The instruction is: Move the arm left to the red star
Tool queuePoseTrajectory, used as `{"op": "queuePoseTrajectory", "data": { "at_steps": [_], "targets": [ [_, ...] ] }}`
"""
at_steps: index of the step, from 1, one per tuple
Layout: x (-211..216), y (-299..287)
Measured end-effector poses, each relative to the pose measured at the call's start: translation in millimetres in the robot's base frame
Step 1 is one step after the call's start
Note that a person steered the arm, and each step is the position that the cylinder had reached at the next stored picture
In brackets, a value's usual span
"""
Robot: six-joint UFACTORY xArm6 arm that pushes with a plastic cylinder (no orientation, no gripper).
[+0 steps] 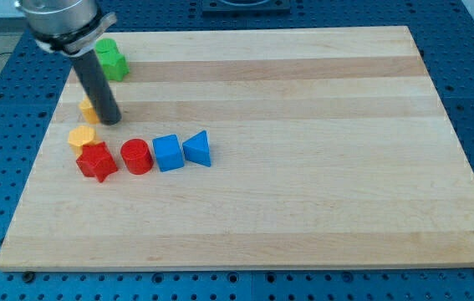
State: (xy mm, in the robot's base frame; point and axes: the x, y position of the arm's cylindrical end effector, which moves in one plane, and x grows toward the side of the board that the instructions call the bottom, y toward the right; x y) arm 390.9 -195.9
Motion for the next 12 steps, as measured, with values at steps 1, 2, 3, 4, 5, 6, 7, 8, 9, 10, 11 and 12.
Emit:
{"op": "queuePoseTrajectory", "data": {
  "at_steps": [1, 2, 3, 4, 5, 6, 7, 8, 9, 10, 11, 12],
  "targets": [
    [-24, 120],
    [5, 252],
    [106, 312],
    [180, 277],
    [185, 137],
    [165, -17],
    [163, -109],
    [163, -109],
    [144, -109],
    [112, -107],
    [102, -95],
    [87, -81]
  ]
}}
